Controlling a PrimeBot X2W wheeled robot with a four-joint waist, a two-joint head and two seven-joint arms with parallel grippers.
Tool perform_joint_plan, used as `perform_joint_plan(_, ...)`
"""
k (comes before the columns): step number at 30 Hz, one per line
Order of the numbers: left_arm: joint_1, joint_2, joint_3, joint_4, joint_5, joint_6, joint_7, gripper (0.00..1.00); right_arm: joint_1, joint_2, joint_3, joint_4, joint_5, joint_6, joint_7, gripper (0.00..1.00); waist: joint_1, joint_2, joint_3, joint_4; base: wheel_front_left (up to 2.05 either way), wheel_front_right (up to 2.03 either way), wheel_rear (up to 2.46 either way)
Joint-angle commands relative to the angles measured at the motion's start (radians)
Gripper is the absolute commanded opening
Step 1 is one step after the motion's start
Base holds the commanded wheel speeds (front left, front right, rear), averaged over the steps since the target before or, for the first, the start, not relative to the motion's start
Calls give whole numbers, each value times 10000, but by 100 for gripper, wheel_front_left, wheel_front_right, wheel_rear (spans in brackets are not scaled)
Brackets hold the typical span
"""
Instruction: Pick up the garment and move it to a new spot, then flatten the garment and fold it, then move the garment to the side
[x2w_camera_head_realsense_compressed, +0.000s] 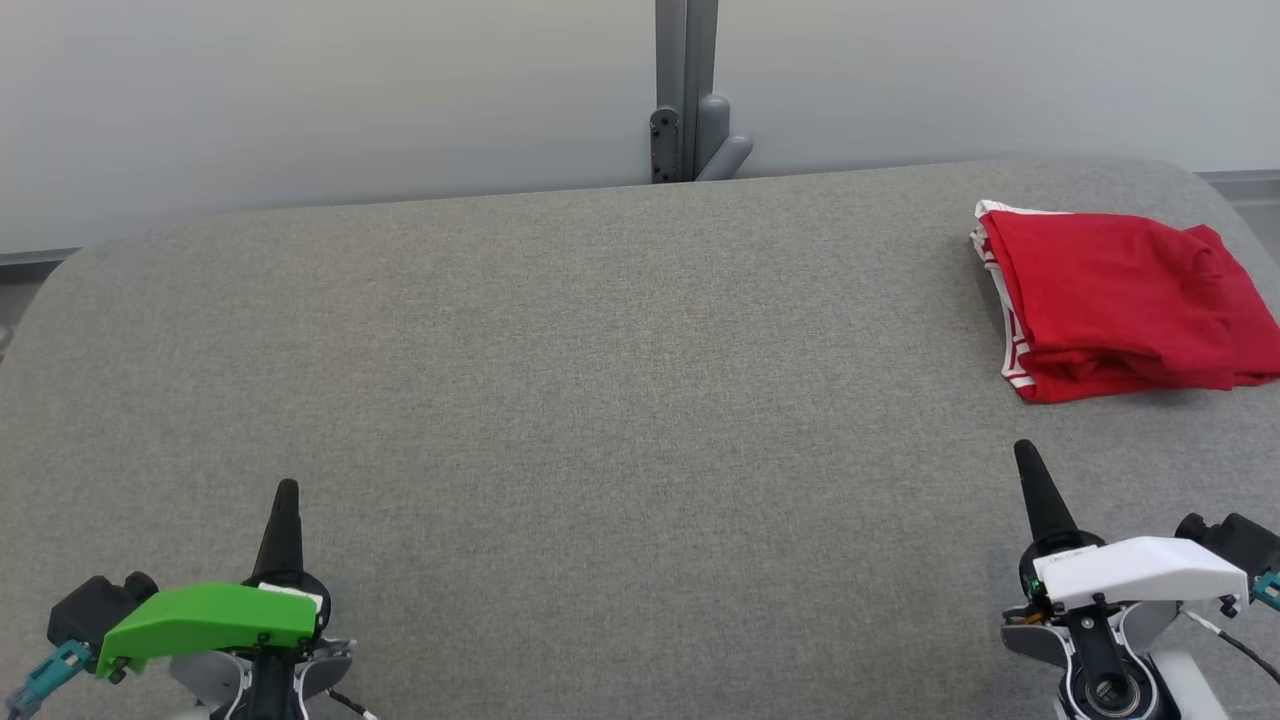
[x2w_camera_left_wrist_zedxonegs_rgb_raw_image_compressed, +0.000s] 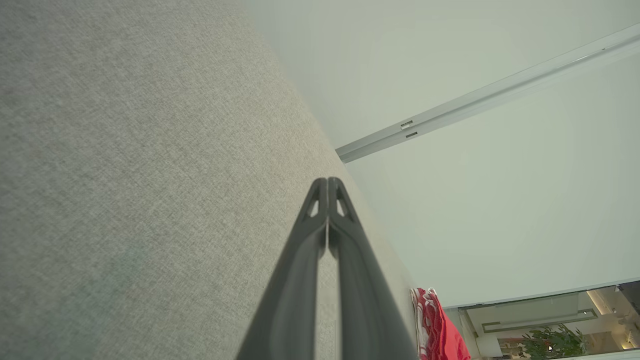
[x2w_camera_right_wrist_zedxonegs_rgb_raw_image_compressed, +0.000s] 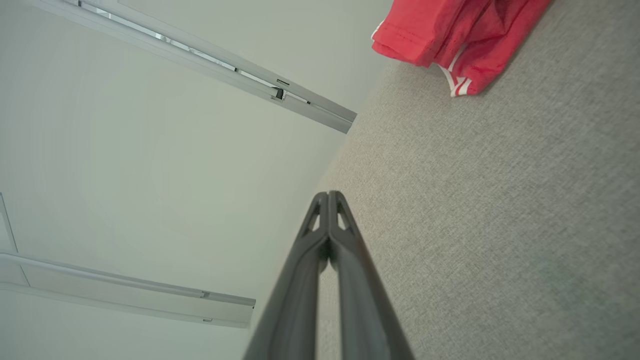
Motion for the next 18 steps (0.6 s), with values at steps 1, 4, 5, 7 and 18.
perform_joint_plan(1,-240,28,67,-39,-246,-67,50,0,-200,-67,-49,-49,190,2,38,0,0,35,-1,-1,0,0,0)
perform_joint_plan(4,-296,29,104,-8,-506,-97,133,0,-214,-81,-76,-38,498,3,95,0,0,37,-7,-4,0,0,0)
perform_joint_plan(5,-316,29,117,1,-604,-109,162,0,-220,-85,-85,-35,602,3,117,0,0,37,-10,-5,0,0,0)
perform_joint_plan(7,-346,29,139,21,-808,-127,218,0,-228,-91,-105,-29,791,2,147,0,0,38,-14,-8,0,0,0)
perform_joint_plan(18,-517,29,267,125,-1753,-237,513,0,-246,-136,-199,6,1822,3,334,0,0,44,-36,-21,0,0,0)
